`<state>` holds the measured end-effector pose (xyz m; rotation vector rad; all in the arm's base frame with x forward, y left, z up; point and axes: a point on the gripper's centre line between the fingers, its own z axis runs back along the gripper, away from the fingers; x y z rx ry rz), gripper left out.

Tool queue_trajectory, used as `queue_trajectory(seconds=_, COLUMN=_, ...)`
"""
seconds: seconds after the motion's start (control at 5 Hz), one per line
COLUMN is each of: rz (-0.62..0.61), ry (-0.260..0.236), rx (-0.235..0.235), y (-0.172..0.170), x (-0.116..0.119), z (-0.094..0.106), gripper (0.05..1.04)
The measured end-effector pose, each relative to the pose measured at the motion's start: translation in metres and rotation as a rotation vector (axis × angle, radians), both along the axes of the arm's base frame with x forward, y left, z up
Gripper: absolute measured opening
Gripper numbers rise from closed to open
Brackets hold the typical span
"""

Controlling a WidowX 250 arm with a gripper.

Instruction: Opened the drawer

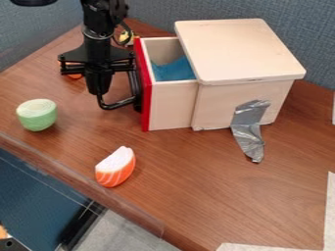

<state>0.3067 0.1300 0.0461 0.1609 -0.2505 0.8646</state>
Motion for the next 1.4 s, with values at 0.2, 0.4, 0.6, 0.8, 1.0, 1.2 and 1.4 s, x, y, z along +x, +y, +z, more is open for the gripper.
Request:
queue_trajectory(seconds=0.2, rz=0.01, ry=0.0, rx=0.003, y=0.004, x=-0.005, z=0.001, gripper=0.098)
queue_trajectory(seconds=0.4, rz=0.011, ry=0.0, rx=0.007, y=0.007, x=-0.01, z=0.004, gripper=0.098)
queue_trajectory(seconds=0.6, rz=0.014, ry=-0.002, rx=0.01, y=0.009, x=-0.015, z=0.005, gripper=0.098)
queue_trajectory(seconds=0.8, rz=0.018, ry=-0.001, rx=0.013, y=0.012, x=-0.018, z=0.006, gripper=0.098)
queue_trajectory(seconds=1.0, rz=0.019, ry=0.002, rx=0.013, y=0.013, x=-0.019, z=0.006, gripper=0.098)
queue_trajectory(seconds=1.2, rz=0.022, ry=0.008, rx=0.015, y=0.015, x=-0.021, z=0.005, gripper=0.098)
queue_trajectory(seconds=1.4, rz=0.021, ry=0.012, rx=0.021, y=0.016, x=-0.021, z=0.006, gripper=0.098)
